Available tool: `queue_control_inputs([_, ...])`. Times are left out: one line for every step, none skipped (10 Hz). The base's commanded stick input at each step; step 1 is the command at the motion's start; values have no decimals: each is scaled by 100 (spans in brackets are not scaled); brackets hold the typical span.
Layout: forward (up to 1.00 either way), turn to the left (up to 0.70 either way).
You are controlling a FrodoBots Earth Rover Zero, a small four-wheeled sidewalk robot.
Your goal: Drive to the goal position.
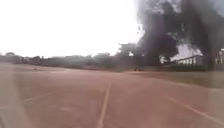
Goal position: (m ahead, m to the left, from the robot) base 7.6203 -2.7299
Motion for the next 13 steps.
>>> queue_control_inputs([70,0])
queue_control_inputs([70,0])
queue_control_inputs([70,0])
queue_control_inputs([70,0])
queue_control_inputs([70,0])
queue_control_inputs([70,0])
queue_control_inputs([70,0])
queue_control_inputs([70,0])
queue_control_inputs([70,0])
queue_control_inputs([70,0])
queue_control_inputs([70,0])
queue_control_inputs([70,0])
queue_control_inputs([70,0])
